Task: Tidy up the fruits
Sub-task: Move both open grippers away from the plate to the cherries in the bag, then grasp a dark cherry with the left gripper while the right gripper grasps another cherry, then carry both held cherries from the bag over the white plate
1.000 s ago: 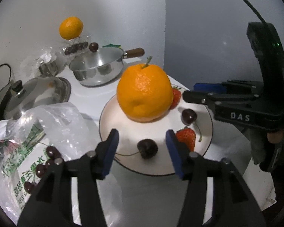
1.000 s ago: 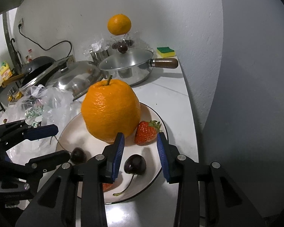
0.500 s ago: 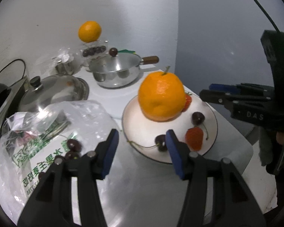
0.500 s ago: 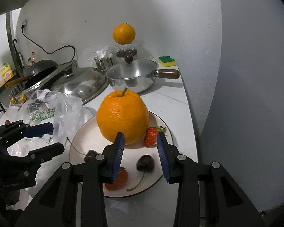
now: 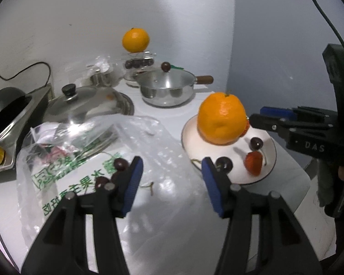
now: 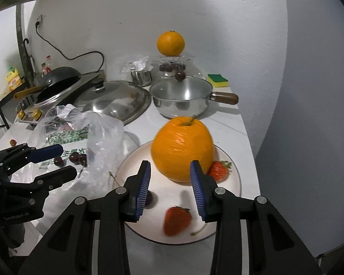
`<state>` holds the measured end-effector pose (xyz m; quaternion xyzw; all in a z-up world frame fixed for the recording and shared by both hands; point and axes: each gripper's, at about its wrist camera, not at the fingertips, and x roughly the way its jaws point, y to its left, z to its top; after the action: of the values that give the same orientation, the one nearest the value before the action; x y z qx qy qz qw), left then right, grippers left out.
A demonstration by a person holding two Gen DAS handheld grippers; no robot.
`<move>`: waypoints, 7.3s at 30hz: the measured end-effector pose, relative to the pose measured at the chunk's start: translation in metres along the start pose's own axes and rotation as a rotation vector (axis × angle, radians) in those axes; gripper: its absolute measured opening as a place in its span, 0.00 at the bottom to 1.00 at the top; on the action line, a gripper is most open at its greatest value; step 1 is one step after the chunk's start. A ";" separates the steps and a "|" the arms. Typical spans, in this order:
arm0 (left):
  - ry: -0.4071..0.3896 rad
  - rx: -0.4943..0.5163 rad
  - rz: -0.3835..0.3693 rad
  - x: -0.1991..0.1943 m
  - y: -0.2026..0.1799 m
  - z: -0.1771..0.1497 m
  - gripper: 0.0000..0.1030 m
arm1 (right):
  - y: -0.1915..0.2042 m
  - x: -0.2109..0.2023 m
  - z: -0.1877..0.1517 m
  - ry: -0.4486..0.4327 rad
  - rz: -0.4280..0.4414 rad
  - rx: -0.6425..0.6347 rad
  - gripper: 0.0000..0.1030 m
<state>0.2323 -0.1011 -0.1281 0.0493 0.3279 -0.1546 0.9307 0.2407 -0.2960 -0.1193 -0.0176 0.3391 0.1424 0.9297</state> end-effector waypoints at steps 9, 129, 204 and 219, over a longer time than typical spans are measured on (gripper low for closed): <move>-0.023 -0.052 0.017 -0.017 0.032 -0.011 0.68 | 0.035 0.005 0.004 0.010 0.013 -0.038 0.37; 0.069 -0.241 0.101 0.007 0.180 -0.065 0.27 | 0.221 0.154 0.001 0.188 0.108 -0.477 0.29; 0.007 -0.059 0.066 -0.038 0.037 -0.020 0.27 | 0.081 0.007 -0.017 0.010 0.051 -0.265 0.29; 0.017 0.008 0.028 -0.019 -0.005 -0.001 0.27 | 0.031 -0.005 -0.021 -0.007 0.011 -0.194 0.29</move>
<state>0.2162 -0.1007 -0.1168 0.0588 0.3345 -0.1422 0.9297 0.2158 -0.2704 -0.1302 -0.1054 0.3205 0.1797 0.9241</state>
